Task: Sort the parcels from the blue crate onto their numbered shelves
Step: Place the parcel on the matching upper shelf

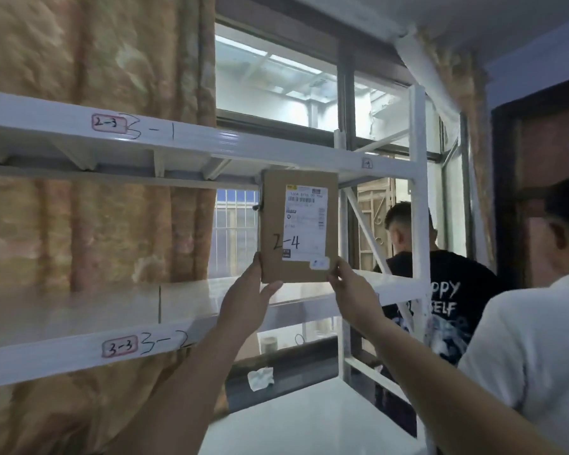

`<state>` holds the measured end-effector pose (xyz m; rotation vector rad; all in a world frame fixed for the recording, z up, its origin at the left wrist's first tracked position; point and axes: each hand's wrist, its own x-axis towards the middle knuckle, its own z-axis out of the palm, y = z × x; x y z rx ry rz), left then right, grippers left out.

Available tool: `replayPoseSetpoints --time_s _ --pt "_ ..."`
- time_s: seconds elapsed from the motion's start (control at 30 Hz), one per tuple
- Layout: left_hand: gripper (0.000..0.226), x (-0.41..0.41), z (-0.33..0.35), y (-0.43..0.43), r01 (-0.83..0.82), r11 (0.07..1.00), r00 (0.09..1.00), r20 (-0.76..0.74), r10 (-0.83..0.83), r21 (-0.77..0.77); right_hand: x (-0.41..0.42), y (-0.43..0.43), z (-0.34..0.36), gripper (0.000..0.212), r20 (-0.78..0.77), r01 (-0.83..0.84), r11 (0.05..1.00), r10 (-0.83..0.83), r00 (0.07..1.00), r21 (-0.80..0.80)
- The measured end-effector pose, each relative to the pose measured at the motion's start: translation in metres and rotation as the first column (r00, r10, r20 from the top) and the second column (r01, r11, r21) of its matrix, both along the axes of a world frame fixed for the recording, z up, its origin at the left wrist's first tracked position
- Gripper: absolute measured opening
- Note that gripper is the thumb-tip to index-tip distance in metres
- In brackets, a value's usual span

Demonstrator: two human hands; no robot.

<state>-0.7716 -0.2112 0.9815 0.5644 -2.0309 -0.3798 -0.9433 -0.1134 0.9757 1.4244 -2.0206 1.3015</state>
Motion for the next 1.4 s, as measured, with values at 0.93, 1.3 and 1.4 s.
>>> replayPoseSetpoints --time_s 0.93,1.3,1.4 --pt "0.059 -0.303 0.271 0.013 -0.145 0.902 0.985 -0.15 0.091 -0.406 -0.292 0.003 0.257 0.037 -0.135 -0.149 0.832 0.09 0.987 -0.535" --pt "0.054 -0.38 0.289 -0.017 -0.243 0.903 0.968 -0.025 0.251 -0.354 -0.381 -0.047 0.277 0.037 -0.111 -0.174 0.865 0.137 0.984 -0.471" --pt "0.057 -0.386 0.289 -0.028 -0.418 0.809 0.883 0.024 0.468 -0.413 -0.388 -0.061 0.274 0.037 -0.102 -0.165 0.891 0.134 0.986 -0.423"
